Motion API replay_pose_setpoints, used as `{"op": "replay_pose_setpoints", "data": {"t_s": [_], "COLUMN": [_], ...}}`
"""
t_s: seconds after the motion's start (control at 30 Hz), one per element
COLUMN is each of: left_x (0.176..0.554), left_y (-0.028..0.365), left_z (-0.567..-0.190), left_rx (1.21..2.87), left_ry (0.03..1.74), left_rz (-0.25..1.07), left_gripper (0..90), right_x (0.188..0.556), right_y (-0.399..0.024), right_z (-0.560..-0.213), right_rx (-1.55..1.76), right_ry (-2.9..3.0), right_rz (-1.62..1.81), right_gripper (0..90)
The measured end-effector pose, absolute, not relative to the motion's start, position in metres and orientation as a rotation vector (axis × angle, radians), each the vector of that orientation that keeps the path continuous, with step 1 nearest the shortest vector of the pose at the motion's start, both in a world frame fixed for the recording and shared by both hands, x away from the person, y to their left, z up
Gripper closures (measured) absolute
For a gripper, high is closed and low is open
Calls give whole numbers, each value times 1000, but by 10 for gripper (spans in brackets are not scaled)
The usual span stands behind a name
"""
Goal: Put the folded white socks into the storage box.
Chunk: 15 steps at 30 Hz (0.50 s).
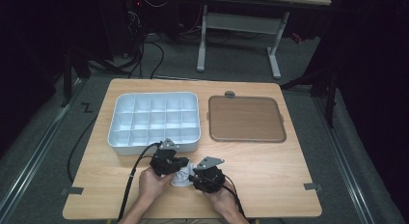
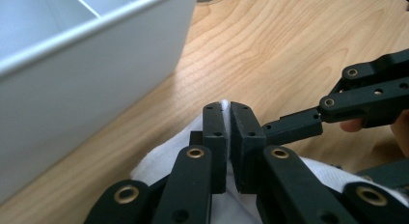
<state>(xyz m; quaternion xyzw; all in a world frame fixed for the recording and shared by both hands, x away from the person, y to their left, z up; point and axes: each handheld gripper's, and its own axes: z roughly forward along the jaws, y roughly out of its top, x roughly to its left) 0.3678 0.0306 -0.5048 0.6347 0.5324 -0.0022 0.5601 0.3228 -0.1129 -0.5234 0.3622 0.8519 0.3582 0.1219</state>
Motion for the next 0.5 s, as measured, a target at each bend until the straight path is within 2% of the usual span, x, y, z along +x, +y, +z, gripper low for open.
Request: {"op": "replay_pose_setpoints", "data": {"t_s": [0.13,0.3,0.5], "left_x": [373,368,371], "left_y": [30,18,20], "left_z": [-506,-516,-516], "left_rx": [1489,1567,1552], "left_ry": [1261,1188,1197], "left_rz": [10,104,71], "left_gripper": [860,865,861], "right_x": [330,335,335], "right_y": [-112,-112,-113], "right_z": [-525,-527,-528], "right_rx": [1072,1076,1079], "right_ry": [2478,2483,2482], "right_rz": [1054,1076,1077], "right_gripper": [677,677,672]}}
